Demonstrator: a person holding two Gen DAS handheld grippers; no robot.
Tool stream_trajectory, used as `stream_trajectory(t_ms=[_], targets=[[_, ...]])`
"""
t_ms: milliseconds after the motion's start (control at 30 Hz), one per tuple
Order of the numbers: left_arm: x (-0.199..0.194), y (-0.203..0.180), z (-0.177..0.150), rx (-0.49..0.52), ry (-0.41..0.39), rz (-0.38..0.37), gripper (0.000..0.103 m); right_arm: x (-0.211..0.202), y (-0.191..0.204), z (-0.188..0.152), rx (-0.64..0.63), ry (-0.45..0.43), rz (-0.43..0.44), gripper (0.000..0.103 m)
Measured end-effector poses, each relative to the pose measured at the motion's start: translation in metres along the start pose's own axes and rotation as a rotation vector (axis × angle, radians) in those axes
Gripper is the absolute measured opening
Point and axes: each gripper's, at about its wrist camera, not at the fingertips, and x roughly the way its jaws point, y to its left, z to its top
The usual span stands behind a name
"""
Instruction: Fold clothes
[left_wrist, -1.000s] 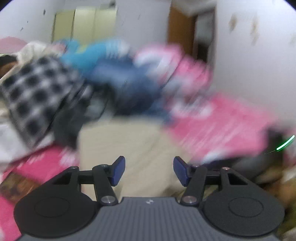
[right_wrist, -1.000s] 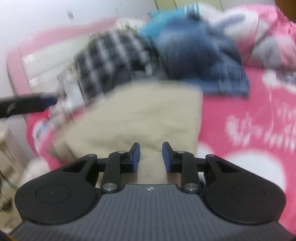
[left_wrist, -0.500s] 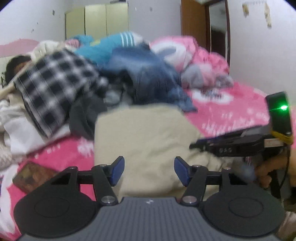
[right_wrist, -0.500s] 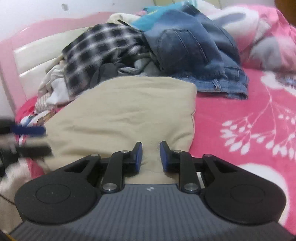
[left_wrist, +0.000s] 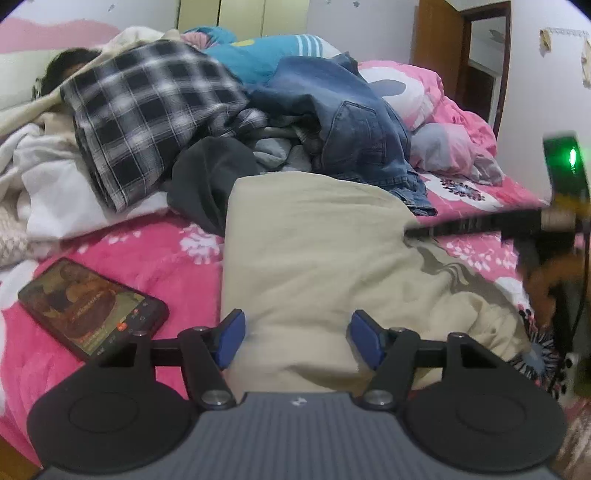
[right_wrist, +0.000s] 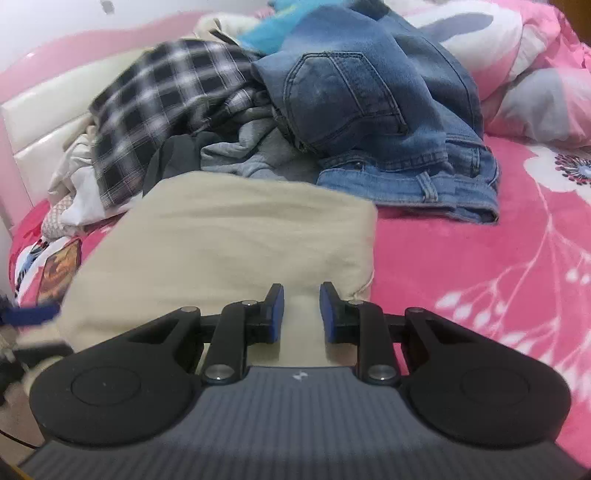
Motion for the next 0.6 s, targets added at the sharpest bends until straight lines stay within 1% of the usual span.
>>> stream_trajectory(t_ms=[67, 133, 233, 300, 367, 400, 433, 467, 567, 600], targets=[[0.001, 0.001, 0.000, -0.005, 0.000, -0.001, 0.068, -0.004, 0.002, 0.019, -0.017, -0.059, 0.003, 0.021], [0.001, 0.002, -0.001, -0.010, -0.001, -0.002, 0.068, 0.004, -0.001, 0.031, -0.014, -0.085, -0.022, 0.021], [0.002, 0.003, -0.002, -0.018, -0.001, -0.004, 0.068, 0.051, -0.017, 0.018, 0.015, 0.041, -0.026, 0.019], [0.003, 0.004, -0.002, -0.023, -0.002, -0.005, 0.069, 0.063, -0.019, 0.010, -0.017, 0.039, -0.004, 0.019], [0.003, 0.005, -0.002, -0.028, -0.002, -0.007, 0.069, 0.057, -0.006, 0.029, -0.057, 0.088, -0.054, 0.021], [0.004, 0.006, -0.003, -0.031, -0.002, -0.007, 0.070, 0.050, 0.004, 0.040, -0.084, 0.081, -0.070, 0.022], [0.004, 0.006, -0.003, -0.033, -0.003, -0.007, 0.070, 0.042, 0.016, 0.050, -0.115, 0.050, -0.041, 0.022], [0.004, 0.006, -0.003, -0.033, -0.003, -0.005, 0.070, 0.035, 0.029, 0.060, -0.135, 0.025, 0.021, 0.022], [0.004, 0.005, -0.004, -0.032, -0.004, 0.003, 0.070, 0.051, 0.065, 0.080, -0.142, 0.042, 0.204, 0.022], [0.004, 0.005, -0.004, -0.032, -0.004, 0.006, 0.070, 0.070, 0.073, 0.079, -0.130, 0.088, 0.234, 0.021]])
